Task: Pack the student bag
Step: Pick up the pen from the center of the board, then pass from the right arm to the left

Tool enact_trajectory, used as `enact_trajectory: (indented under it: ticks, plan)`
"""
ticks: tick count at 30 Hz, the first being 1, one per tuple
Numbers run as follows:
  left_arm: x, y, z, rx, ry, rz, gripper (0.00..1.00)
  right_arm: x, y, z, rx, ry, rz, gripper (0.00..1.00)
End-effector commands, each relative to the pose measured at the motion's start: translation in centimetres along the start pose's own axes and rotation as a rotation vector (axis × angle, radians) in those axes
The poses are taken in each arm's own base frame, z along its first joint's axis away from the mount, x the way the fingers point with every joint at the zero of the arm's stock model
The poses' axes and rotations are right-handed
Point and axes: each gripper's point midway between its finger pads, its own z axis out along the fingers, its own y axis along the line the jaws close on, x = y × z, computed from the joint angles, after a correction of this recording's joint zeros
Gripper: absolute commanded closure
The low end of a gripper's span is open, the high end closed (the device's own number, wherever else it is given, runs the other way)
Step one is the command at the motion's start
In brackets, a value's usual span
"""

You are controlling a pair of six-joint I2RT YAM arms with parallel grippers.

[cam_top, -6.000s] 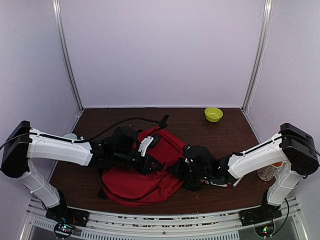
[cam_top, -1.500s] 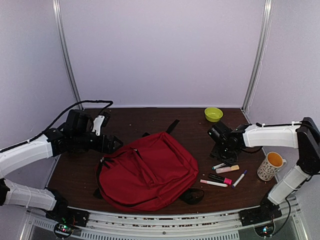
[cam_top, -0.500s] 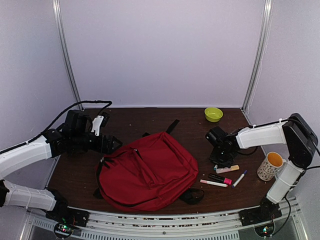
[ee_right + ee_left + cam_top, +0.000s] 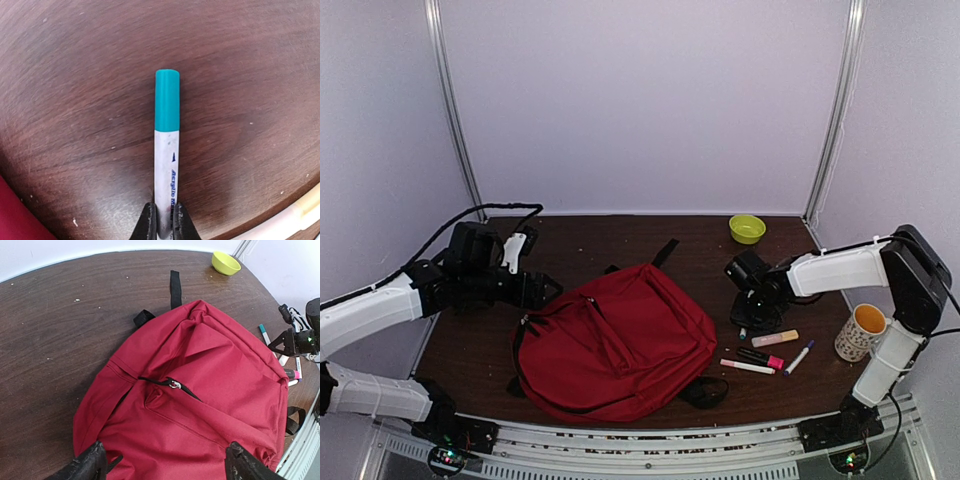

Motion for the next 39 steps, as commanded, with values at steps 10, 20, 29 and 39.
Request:
enact_trajectory:
  ticks: [10, 20, 29, 39]
  plan:
    - [-0.7, -0.6, -0.7, 0.024, -0.037, 0.01, 0.17, -3.0, 5.7, -6.6, -0.188, -0.161, -0.223, 1.0]
    - [-0.8, -3.2, -1.7, 0.165, -0.046, 0.041, 0.22, -2.1, 9.6, -12.5, -0.301, -0.299, -0.506, 1.0]
    - [-0.7, -5.7, -2.6, 0.307, -0.053, 0.053, 0.26, 1.6, 12.9, -18.3, -0.425, -0.472, -0.812, 1.0]
    - [-0.9, -11.4, -3.6, 0.556, -0.05, 0.132, 0.32, 9.7, 15.5, -21.7, -0.684, -0.526, -1.131, 1.0]
